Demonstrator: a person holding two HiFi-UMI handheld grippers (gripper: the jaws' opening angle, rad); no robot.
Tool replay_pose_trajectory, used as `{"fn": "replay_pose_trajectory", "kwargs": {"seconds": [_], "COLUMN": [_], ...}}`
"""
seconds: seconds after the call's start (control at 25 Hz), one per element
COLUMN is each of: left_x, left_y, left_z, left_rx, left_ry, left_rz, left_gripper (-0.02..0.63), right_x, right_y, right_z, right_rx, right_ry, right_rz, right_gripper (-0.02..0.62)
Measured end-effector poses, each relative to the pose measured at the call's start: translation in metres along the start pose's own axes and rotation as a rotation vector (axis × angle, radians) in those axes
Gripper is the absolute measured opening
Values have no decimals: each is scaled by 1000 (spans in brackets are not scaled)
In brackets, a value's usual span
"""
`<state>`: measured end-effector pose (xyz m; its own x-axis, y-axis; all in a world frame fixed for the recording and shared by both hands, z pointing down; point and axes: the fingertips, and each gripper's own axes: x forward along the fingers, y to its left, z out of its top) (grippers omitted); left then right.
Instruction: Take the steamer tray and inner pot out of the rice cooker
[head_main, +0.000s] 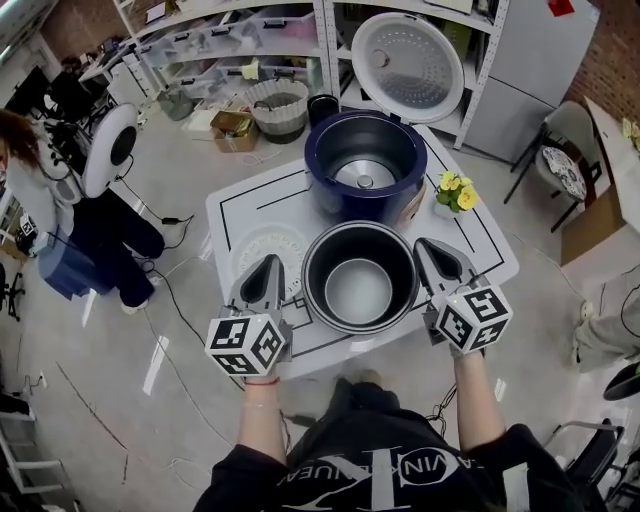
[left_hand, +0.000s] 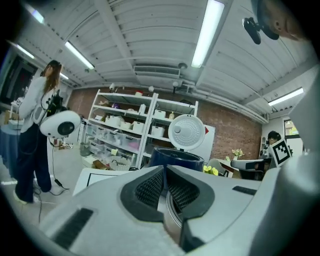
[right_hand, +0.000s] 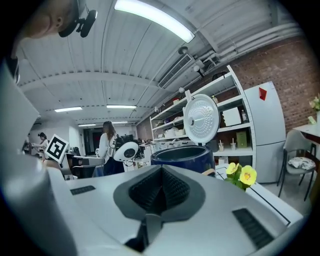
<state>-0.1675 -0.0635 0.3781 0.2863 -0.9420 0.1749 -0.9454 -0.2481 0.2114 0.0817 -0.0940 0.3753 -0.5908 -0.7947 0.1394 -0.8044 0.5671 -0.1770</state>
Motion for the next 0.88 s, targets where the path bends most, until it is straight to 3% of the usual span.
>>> {"fn": "replay_pose_trajectory", "kwargs": {"seconds": [0.2, 0.88], "left_x": [-5, -10], "left_y": [1, -4], "left_z": [21, 62], "left_rx": [75, 164], "left_ry": [-36, -131], "left_rz": [25, 59], "left_gripper": [18, 14], "right_x": [-1, -2], "right_y": [4, 10], "right_z": [17, 59], "right_rx": [-35, -102], "right_ry": [-32, -133], "right_rz": [5, 28], "right_gripper": [-2, -2]}}
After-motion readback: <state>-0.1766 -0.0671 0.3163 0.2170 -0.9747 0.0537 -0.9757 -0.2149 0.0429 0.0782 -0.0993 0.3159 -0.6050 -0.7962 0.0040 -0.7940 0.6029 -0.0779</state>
